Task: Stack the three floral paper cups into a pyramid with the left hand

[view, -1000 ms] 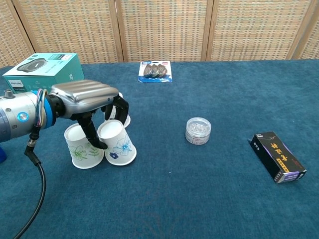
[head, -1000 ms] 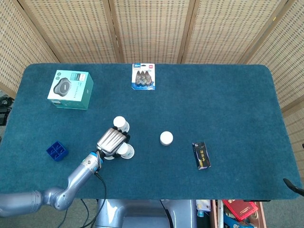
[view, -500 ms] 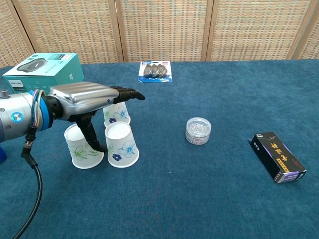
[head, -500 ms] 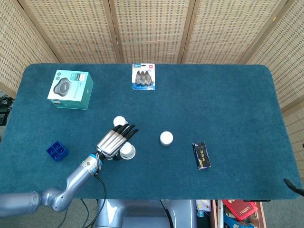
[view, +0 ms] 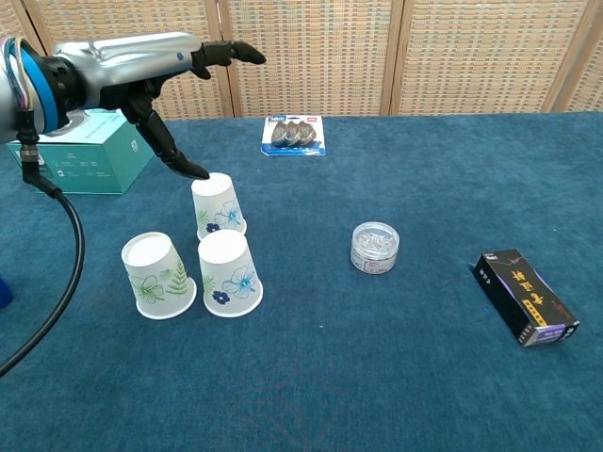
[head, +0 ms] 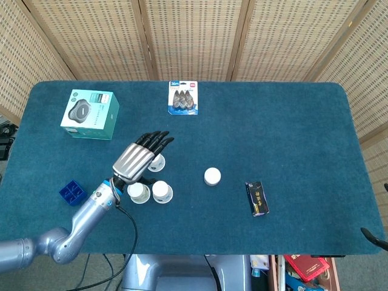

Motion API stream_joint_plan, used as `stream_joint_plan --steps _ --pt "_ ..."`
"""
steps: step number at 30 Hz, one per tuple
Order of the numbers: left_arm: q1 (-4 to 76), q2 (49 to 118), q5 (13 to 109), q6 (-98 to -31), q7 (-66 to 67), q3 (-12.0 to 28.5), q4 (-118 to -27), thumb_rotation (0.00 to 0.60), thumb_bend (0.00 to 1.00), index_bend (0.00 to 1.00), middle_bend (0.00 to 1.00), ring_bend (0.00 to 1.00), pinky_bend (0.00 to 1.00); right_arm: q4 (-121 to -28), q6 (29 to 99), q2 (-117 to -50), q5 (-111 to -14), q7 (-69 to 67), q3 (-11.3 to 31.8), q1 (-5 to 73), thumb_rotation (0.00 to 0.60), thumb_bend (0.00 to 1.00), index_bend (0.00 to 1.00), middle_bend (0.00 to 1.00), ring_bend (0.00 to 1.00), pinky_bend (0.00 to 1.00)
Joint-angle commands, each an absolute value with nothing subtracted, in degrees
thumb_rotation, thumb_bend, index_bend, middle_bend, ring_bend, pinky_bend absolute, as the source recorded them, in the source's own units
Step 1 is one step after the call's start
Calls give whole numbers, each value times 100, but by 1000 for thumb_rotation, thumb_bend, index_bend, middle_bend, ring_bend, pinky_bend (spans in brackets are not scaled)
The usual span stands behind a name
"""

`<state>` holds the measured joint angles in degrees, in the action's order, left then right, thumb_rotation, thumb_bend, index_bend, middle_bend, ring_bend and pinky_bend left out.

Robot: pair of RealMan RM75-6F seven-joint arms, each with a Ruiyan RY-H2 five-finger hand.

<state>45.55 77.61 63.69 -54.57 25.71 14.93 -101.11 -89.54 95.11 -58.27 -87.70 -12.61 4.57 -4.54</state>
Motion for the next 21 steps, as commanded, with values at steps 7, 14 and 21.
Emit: stream_joint_plan --steps 7,14,21 --pt "4970 8317 4967 -5069 2654 1580 -8722 600 125 91 100 104 153 -8899 9328 -5885 -8611 -1144 501 -375 600 0 0 0 0 0" --pt "5175 8836 4806 -4586 2425 1378 -7807 600 125 156 148 160 200 -8874 9230 -5913 -8497 -1067 556 -319 600 0 0 0 0 0" --pt "5282 9075 4922 -4416 2214 1314 -7409 600 125 218 202 226 244 -8877 9225 -5919 -8472 -1048 567 -316 600 0 0 0 0 0"
